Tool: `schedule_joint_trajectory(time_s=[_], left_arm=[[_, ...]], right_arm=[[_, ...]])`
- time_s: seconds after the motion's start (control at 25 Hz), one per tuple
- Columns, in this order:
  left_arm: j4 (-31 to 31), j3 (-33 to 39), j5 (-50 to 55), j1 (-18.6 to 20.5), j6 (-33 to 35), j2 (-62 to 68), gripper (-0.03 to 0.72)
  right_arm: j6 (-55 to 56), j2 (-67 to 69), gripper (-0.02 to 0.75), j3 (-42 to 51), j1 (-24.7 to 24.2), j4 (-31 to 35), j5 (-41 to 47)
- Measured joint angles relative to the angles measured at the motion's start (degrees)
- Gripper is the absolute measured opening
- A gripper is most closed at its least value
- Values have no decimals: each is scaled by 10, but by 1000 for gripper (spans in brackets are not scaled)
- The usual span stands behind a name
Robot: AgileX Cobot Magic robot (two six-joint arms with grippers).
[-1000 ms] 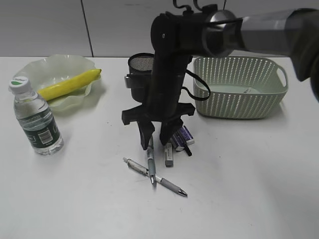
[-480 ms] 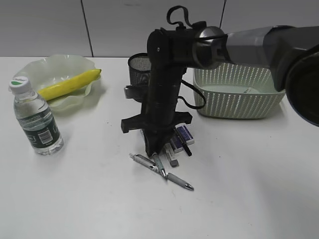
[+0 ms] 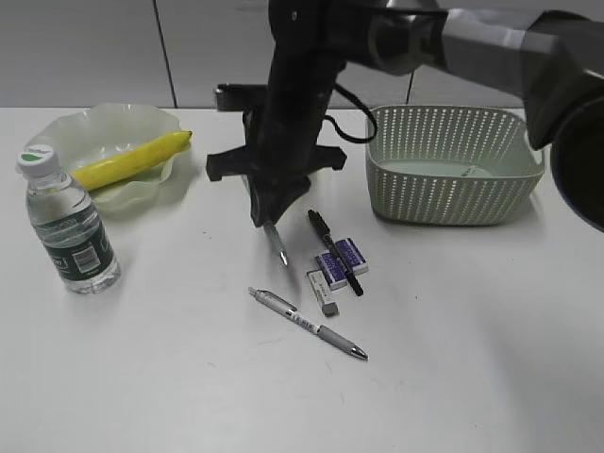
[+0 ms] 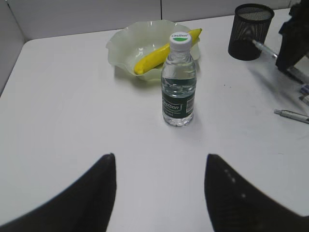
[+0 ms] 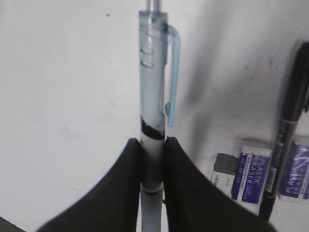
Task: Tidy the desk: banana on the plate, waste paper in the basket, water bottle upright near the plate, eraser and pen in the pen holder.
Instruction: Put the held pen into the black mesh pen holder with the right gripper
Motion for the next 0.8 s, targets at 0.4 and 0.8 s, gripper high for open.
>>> schedule_joint_trajectory(time_s=[0.4,0.8], left_arm=[[0,0,0,0,0,0,435],[0,0,-1,0,0,0,435]], right_arm=[[-6,-87,116,-39,0,-120,-71],[-7,-88,116,-14,-9,-196,-325]])
